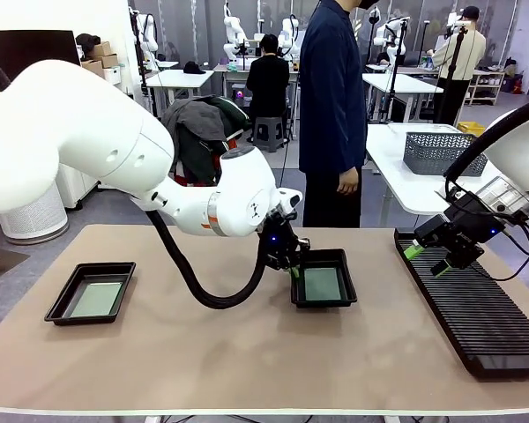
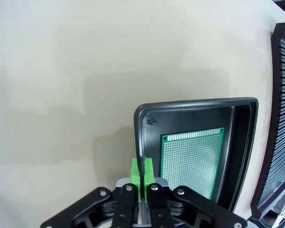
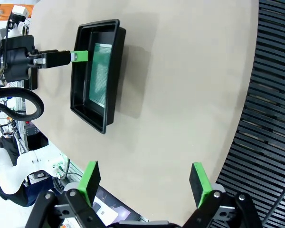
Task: Inspect and transfer BCBs to ESD trays.
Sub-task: Pick up the ESD tray and place it on the left side of the table.
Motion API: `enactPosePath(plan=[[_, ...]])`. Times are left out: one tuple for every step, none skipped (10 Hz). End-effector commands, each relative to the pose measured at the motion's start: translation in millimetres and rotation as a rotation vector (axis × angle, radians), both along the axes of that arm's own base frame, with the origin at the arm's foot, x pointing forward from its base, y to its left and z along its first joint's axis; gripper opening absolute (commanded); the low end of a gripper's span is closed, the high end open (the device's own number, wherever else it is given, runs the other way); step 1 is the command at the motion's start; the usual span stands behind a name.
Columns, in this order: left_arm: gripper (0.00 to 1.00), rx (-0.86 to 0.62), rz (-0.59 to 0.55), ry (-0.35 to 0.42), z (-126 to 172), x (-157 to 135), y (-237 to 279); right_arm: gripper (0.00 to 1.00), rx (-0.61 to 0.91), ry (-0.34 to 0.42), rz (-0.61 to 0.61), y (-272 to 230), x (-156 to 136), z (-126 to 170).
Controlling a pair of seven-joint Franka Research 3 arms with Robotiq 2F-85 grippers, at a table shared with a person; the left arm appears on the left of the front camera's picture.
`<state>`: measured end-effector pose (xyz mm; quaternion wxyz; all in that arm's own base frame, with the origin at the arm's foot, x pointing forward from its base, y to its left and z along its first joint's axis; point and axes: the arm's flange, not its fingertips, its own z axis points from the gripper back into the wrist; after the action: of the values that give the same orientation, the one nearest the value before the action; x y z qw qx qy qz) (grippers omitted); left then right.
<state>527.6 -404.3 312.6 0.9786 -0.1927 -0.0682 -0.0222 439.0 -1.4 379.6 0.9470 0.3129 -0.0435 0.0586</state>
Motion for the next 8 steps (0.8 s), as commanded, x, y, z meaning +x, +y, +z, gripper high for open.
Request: enactPosePath(plan=[[0.03, -0.024, -0.003, -0.009, 11, -16, 31, 1.0, -0.008, 0.001, -0.018, 2, 1, 0], [0.03, -0.005, 0.007, -0.022, 17, -23, 47, 1.0, -0.008, 0.001, -0.018, 2, 1, 0], [0.03, 0.008, 0.013, -0.036, 21, -30, 62, 1.0, -0.008, 0.001, -0.018, 2, 1, 0], [0.03, 0.011, 0.019, -0.045, 25, -38, 77, 1.0, -0.008, 0.001, -0.018, 2, 1, 0], [0.03, 0.016, 0.019, -0.048, 28, -46, 92, 1.0, -0.008, 0.001, -0.018, 2, 1, 0], [0.03, 0.029, 0.018, -0.053, 31, -53, 111, 1.0, -0.008, 0.001, -0.018, 2, 1, 0], [0.03, 0.043, 0.024, -0.065, 32, -58, 131, 1.0, -0.008, 0.001, -0.018, 2, 1, 0], [0.03, 0.055, 0.049, -0.064, 31, -62, 151, 1.0, -0.008, 0.001, -0.018, 2, 1, 0]])
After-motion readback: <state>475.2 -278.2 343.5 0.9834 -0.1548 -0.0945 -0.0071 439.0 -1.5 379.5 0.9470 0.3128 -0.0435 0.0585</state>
